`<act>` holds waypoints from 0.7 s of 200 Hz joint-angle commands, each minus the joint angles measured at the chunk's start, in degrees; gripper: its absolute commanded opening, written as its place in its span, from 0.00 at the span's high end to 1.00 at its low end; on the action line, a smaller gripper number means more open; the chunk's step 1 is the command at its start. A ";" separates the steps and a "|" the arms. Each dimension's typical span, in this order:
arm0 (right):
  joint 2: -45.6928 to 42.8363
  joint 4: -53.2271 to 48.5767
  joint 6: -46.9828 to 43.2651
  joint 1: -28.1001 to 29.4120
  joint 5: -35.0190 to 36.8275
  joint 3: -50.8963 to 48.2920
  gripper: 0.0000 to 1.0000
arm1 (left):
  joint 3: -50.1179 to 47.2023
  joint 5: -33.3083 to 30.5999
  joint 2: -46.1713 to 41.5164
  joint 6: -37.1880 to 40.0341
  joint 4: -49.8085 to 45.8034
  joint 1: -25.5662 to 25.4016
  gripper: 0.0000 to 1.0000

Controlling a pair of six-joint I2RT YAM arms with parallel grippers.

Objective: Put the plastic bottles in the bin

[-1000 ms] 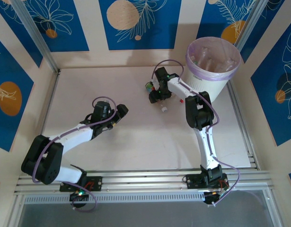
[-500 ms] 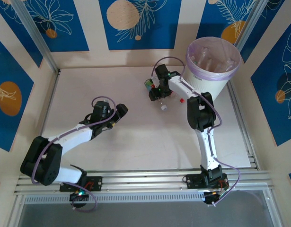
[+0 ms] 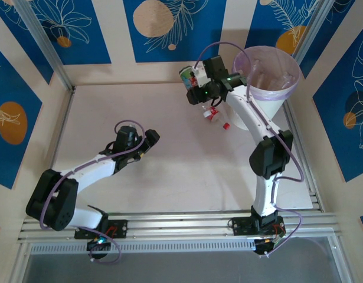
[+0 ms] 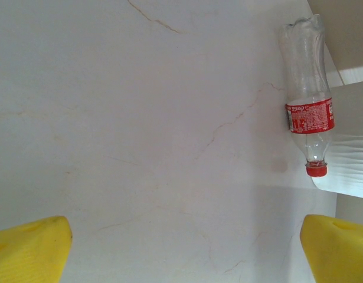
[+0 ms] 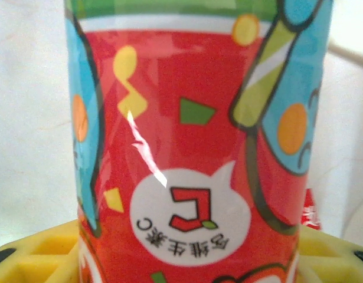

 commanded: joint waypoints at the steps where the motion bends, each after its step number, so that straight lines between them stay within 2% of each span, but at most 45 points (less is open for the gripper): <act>1: -4.84 -3.27 -1.42 -1.42 1.76 2.72 0.87 | 0.38 1.54 0.93 0.30 1.28 0.83 0.01; 11: -6.16 -3.68 -1.25 -2.46 1.48 3.31 0.92 | 0.15 1.71 1.13 0.02 1.88 0.82 0.01; 45: -8.05 -5.69 0.05 -8.23 -0.12 6.29 1.00 | -0.84 1.98 1.04 -0.54 3.55 0.85 0.01; 110: -9.82 -6.00 2.21 -19.74 -2.48 6.77 1.00 | -0.52 2.75 1.35 -0.82 5.18 0.92 0.01; 140: -9.01 -5.73 2.66 -22.76 -3.28 5.57 1.00 | 0.25 3.58 2.28 -1.02 5.75 0.91 0.02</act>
